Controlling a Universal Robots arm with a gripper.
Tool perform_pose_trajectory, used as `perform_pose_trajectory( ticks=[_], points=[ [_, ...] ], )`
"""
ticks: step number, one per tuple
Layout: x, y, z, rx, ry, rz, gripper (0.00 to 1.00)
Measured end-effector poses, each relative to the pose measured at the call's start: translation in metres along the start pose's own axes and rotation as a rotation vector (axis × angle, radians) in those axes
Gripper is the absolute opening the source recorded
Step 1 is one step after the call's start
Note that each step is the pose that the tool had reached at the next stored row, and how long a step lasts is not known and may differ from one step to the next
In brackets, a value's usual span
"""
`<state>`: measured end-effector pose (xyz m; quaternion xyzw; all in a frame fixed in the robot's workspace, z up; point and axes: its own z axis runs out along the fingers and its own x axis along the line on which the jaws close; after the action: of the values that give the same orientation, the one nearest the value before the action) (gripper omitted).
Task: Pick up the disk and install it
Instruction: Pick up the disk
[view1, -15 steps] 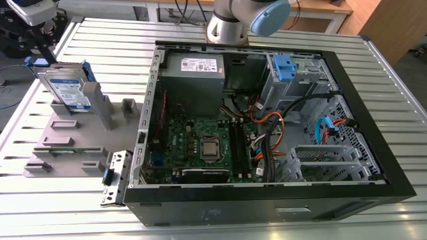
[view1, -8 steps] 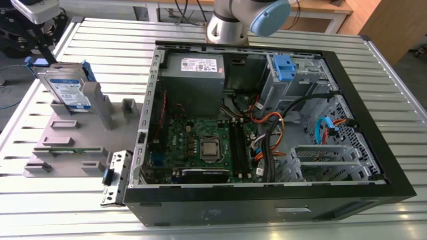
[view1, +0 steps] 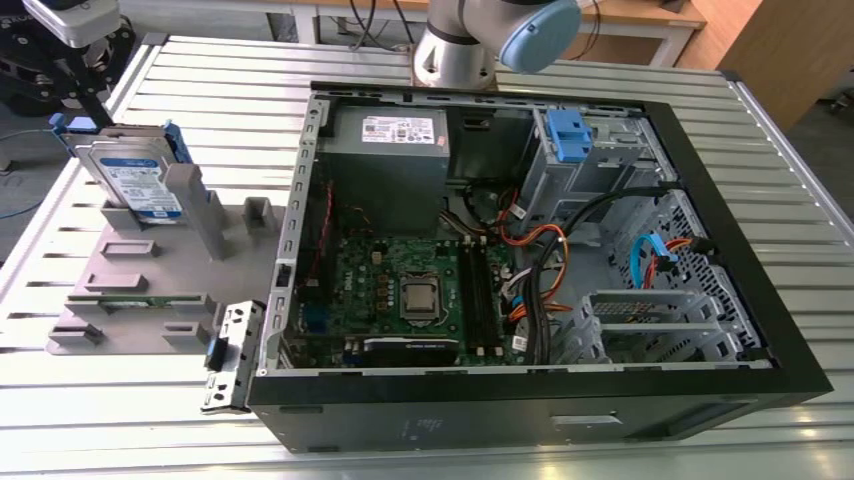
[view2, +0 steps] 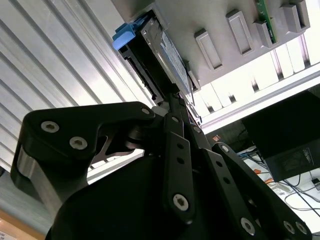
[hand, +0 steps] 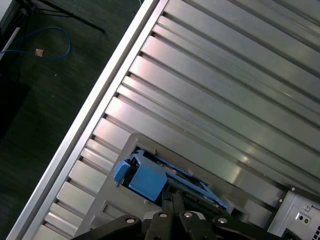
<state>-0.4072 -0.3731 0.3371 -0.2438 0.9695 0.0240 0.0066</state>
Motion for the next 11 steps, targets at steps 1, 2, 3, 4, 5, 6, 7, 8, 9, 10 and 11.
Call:
perform_pose_trajectory(
  ticks=[1,2,3,4,5,6,7,8,9,10,11],
  points=[
    [0.0000,0.0000,0.0000,0.0000,0.0000,0.000,0.11],
    [0.0000,0.0000,0.0000,0.0000,0.0000,0.000,0.11],
    [0.0000,0.0000,0.0000,0.0000,0.0000,0.000,0.11],
    [0.0000,0.0000,0.0000,0.0000,0.0000,0.000,0.11],
    [0.0000,0.0000,0.0000,0.0000,0.0000,0.000,0.11],
    [0.0000,0.0000,0.0000,0.0000,0.0000,0.000,0.11],
    [0.0000,0.0000,0.0000,0.0000,0.0000,0.000,0.11],
    [0.0000,0.0000,0.0000,0.0000,0.0001,-0.001,0.11],
    [0.0000,0.0000,0.0000,0.0000,0.0002,-0.003,0.11],
    [0.0000,0.0000,0.0000,-0.0001,0.0002,-0.005,0.11],
    [0.0000,0.0000,0.0000,-0.0002,0.0003,-0.008,0.11]
  ],
)
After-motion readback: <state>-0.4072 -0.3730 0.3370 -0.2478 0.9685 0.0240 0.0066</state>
